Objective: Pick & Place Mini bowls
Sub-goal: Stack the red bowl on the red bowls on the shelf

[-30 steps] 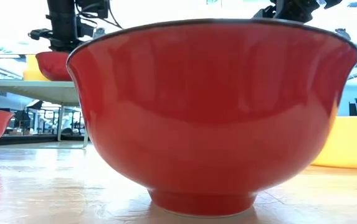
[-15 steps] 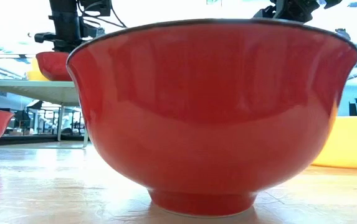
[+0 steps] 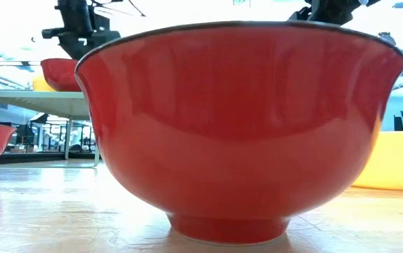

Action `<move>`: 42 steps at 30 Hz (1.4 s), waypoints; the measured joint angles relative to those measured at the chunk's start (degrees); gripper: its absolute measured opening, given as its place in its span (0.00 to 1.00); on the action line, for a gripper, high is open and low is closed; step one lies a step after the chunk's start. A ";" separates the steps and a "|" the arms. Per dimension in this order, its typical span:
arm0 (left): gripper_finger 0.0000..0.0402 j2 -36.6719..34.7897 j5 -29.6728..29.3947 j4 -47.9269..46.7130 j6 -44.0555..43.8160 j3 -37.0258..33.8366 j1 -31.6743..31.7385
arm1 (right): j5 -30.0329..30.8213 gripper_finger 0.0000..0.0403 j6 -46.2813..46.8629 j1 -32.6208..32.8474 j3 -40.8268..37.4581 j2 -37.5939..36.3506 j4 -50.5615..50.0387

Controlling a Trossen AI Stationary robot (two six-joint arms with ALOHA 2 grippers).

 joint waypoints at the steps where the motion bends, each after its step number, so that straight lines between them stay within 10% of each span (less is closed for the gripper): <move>1: 0.39 -0.19 0.08 0.12 -0.10 1.10 -0.03 | -1.38 0.36 1.44 0.00 0.00 0.00 0.00; 6: 0.39 -1.41 2.89 4.48 0.74 5.38 -1.45 | -9.86 0.36 5.55 0.88 -1.82 0.26 0.89; 22: 0.40 0.44 18.83 35.85 20.43 5.64 -19.60 | -9.92 0.32 2.20 4.85 -17.24 0.26 16.71; 42: 0.40 29.56 23.07 56.16 55.46 5.51 -31.63 | -10.12 0.32 16.71 10.42 -17.25 -9.25 17.25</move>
